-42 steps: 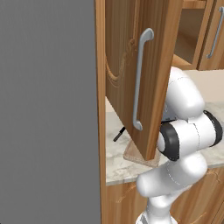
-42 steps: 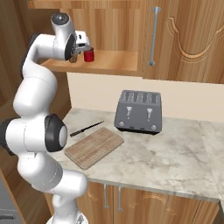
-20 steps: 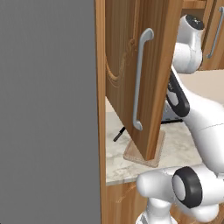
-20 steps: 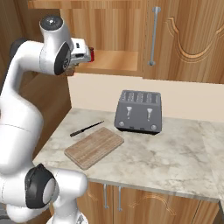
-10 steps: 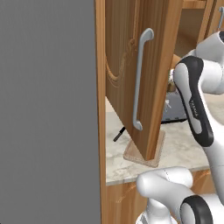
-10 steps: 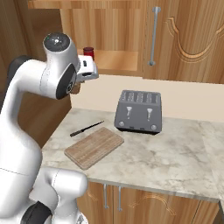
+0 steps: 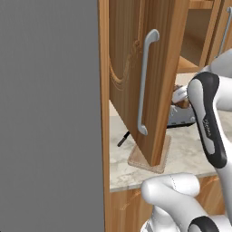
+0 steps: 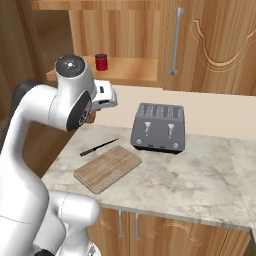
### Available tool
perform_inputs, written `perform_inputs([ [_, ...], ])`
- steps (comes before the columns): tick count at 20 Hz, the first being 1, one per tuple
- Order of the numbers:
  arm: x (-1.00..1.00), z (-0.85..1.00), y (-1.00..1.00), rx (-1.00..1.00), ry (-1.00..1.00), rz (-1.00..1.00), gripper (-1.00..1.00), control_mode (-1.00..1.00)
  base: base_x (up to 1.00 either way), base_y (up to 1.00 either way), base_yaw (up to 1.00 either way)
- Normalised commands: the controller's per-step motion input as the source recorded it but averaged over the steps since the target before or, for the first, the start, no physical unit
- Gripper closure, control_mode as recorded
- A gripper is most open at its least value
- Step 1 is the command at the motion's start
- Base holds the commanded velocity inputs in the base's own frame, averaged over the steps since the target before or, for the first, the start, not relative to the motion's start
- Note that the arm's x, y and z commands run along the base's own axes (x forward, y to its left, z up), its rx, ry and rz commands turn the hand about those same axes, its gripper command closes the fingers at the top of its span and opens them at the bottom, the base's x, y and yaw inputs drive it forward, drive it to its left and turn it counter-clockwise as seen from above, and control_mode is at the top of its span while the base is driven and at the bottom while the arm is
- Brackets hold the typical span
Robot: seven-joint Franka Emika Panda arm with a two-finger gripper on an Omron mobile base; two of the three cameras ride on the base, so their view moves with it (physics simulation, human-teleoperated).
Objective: Pick the bread, place it on the cutting board, pick the jam, place it on the counter, and close the cabinet.
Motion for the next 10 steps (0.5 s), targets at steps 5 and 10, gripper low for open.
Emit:
perform_inputs([
  [5,0.0,-0.47,-0.08,0.0,0.07,0.0,1.0,-1.0,0.0,0.0,0.0],
  [10,0.0,-0.56,-0.02,0.0,0.05,0.0,1.0,-1.0,0.0,0.0,0.0],
])
